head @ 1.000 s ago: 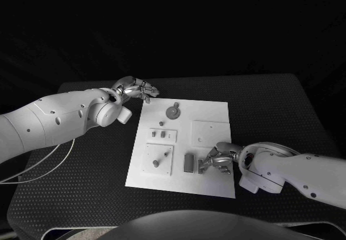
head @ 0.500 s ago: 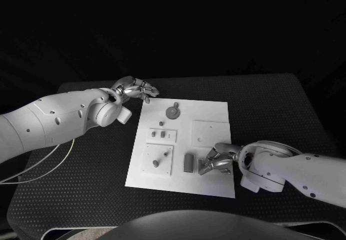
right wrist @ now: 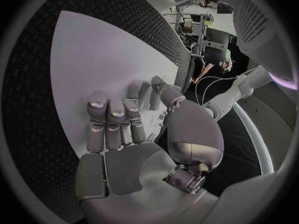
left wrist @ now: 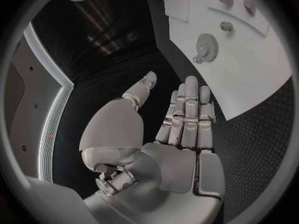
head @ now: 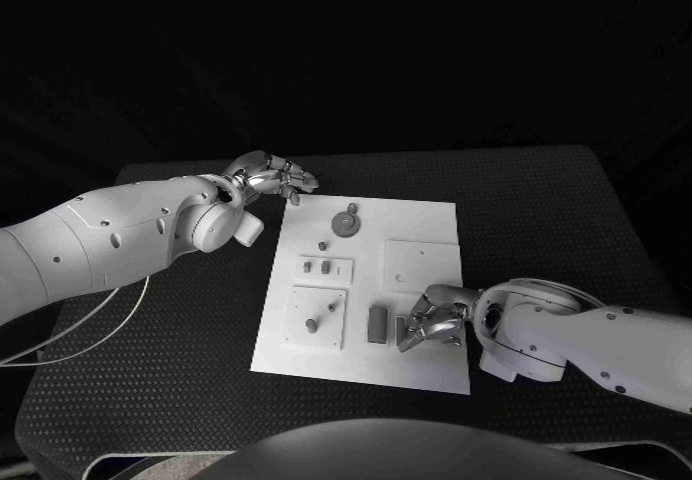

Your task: Assemble the parts on the task board

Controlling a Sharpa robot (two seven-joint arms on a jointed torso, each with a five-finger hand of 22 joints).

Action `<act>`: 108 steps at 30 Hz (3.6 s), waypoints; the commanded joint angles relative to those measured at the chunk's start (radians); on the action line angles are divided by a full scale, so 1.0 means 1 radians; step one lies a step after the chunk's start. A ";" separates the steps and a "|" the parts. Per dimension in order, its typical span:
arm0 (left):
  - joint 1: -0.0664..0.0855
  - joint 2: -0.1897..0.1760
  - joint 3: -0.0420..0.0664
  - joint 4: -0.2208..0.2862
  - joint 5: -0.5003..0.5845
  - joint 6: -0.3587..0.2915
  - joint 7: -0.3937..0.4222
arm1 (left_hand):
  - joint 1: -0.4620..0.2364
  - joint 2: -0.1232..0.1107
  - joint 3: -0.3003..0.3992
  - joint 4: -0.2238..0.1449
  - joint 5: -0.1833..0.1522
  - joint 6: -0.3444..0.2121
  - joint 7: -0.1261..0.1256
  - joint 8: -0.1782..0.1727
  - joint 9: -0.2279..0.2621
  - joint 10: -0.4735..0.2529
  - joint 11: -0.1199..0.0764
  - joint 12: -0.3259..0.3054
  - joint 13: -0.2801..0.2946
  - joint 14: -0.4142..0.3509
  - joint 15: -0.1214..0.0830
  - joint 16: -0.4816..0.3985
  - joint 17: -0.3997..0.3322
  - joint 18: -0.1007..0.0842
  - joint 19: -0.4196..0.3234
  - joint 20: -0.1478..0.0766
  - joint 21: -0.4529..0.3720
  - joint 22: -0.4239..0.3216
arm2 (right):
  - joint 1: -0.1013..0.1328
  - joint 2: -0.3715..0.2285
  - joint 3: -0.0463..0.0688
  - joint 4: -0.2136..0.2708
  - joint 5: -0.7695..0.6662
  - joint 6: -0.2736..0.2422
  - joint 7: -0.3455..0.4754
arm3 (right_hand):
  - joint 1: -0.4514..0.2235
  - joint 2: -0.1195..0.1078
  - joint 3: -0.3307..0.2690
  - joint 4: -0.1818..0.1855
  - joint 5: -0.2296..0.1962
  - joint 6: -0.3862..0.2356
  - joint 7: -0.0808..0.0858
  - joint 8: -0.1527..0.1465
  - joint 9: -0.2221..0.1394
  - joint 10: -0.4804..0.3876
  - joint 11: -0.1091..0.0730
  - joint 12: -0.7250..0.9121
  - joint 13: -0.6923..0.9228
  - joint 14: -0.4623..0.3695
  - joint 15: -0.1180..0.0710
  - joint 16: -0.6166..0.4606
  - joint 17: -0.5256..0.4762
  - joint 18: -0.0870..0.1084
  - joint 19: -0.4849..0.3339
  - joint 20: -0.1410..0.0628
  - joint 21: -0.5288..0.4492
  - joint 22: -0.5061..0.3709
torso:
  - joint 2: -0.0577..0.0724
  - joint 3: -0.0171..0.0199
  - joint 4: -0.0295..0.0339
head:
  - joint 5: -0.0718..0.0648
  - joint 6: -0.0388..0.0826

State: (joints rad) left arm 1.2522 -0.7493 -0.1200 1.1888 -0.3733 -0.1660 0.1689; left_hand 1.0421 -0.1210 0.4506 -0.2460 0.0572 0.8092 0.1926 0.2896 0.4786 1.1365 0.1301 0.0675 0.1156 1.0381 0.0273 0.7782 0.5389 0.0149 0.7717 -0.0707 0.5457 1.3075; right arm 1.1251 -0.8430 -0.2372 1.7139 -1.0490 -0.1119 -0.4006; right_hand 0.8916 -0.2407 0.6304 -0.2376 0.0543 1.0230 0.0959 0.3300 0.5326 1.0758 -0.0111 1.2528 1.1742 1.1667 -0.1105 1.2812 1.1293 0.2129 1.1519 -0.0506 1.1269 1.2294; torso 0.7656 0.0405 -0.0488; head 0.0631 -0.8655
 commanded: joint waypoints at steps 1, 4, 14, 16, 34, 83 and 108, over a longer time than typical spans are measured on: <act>0.001 0.002 0.001 0.002 -0.002 0.012 0.006 | -0.007 -0.002 -0.001 0.002 -0.006 -0.002 -0.004 0.005 0.000 0.001 0.007 0.002 -0.001 0.000 0.002 -0.005 0.001 0.007 0.006 0.001 -0.004 0.018 | -0.013 0.006 -0.010 -0.014 -0.044 0.016 -0.023 | 0.007 0.007 0.004 0.010 -0.005 0.006 -0.001 -0.002 -0.002 0.012 -0.002 0.002 0.002 -0.003 -0.004 -0.003 0.001 0.049 -0.005 -0.006 0.000 -0.002 | 0.000 -0.0008 -0.0004 | 0.001 -0.001; 0.001 0.001 0.001 0.002 -0.002 0.012 0.006 | -0.008 -0.002 -0.001 0.002 -0.006 -0.002 -0.004 0.005 0.000 0.001 0.007 0.002 -0.001 0.000 0.002 -0.005 0.001 0.007 0.006 0.001 -0.004 0.018 | -0.013 0.008 -0.010 -0.015 -0.054 0.012 -0.028 | 0.021 0.028 0.015 0.013 -0.005 0.010 -0.003 0.001 0.000 0.021 -0.005 0.005 0.006 0.001 -0.006 -0.003 0.001 0.049 -0.002 -0.007 0.000 -0.004 | 0.000 -0.0008 -0.0003 | 0.001 -0.001; 0.001 0.000 0.001 0.002 -0.002 0.012 0.005 | -0.008 -0.002 -0.001 0.002 -0.006 -0.002 -0.004 0.005 0.000 0.001 0.007 0.002 -0.001 0.000 0.002 -0.005 0.002 0.007 0.006 0.001 -0.004 0.018 | -0.014 0.013 -0.010 -0.020 -0.065 0.013 -0.039 | 0.057 0.119 0.050 -0.017 -0.006 0.025 -0.010 0.009 0.003 0.054 -0.011 0.014 0.017 0.012 -0.011 -0.003 0.000 0.049 0.001 -0.003 0.004 -0.005 | 0.000 -0.0014 -0.0001 | 0.002 -0.003; 0.001 0.000 0.001 0.002 -0.003 0.012 0.005 | -0.008 -0.002 -0.001 0.002 -0.006 -0.002 -0.004 0.005 0.000 0.001 0.007 0.002 -0.001 0.000 0.002 -0.005 0.002 0.007 0.006 0.001 -0.004 0.018 | -0.014 0.014 -0.010 -0.021 -0.065 0.015 -0.041 | 0.062 0.130 0.066 -0.021 -0.005 0.029 -0.012 0.010 0.003 0.059 -0.013 0.013 0.017 0.014 -0.011 -0.005 0.000 0.049 0.001 -0.001 0.004 -0.006 | 0.000 -0.0017 0.0001 | 0.002 -0.003; 0.001 -0.003 0.000 0.003 -0.005 0.012 0.005 | -0.008 -0.002 -0.001 0.002 -0.006 -0.002 -0.004 0.006 0.000 0.001 0.007 0.002 -0.002 0.000 0.002 -0.006 0.002 0.007 0.006 0.001 -0.005 0.018 | -0.015 0.012 -0.010 -0.025 -0.023 0.042 -0.055 | 0.003 0.112 0.096 0.000 0.004 0.039 -0.011 0.007 -0.008 0.077 -0.012 0.008 0.024 0.025 -0.008 -0.012 0.000 0.049 0.008 0.011 0.008 -0.010 | -0.001 -0.0015 -0.0004 | 0.003 -0.003; 0.001 -0.004 0.000 0.004 -0.007 0.011 0.004 | -0.006 -0.001 -0.001 0.001 -0.006 -0.002 -0.004 0.006 0.000 0.001 0.007 0.003 -0.002 0.001 0.002 -0.006 0.003 0.007 0.007 0.001 -0.005 0.018 | -0.015 0.017 -0.010 -0.029 -0.057 0.034 -0.060 | 0.022 0.134 0.097 0.012 -0.006 0.032 -0.011 0.009 -0.010 0.062 -0.012 -0.008 0.028 0.021 -0.009 -0.018 0.013 0.049 -0.003 0.004 0.012 -0.018 | 0.000 -0.0010 -0.0003 | 0.002 -0.004; 0.001 0.004 0.000 -0.001 -0.007 0.001 0.007 | -0.007 -0.002 -0.002 0.002 -0.006 -0.002 -0.004 0.007 0.000 0.002 0.007 0.003 -0.002 0.001 0.002 -0.006 0.004 0.007 0.007 0.001 -0.006 0.019 | 0.021 -0.030 -0.007 -0.053 0.097 0.073 0.098 | -0.155 0.013 -0.146 -0.022 0.042 -0.162 0.060 -0.079 -0.044 -0.077 0.056 -0.042 0.006 -0.046 0.048 -0.024 0.032 0.049 -0.073 0.004 -0.007 -0.018 | -0.001 -0.0011 -0.0003 | -0.006 0.027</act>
State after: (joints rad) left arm 1.2522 -0.7483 -0.1203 1.1873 -0.3785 -0.1661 0.1668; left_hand 1.0421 -0.1210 0.4506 -0.2460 0.0572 0.8092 0.1926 0.2896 0.4786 1.1381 0.1283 0.0675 0.1145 1.0381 0.0273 0.7782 0.5415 0.0149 0.7700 -0.0691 0.5457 1.3073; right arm 1.1456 -0.8649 -0.2405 1.6799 -0.9760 -0.0545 -0.3103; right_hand 0.7459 -0.2349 0.5114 -0.2419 0.0838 0.9562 0.0663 0.2455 0.4896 1.0057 0.0449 1.2043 1.1789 1.1286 -0.0635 1.2542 1.1588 0.2087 1.0865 -0.0434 1.1237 1.2088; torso 0.7648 0.0397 -0.0489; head 0.0593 -0.8452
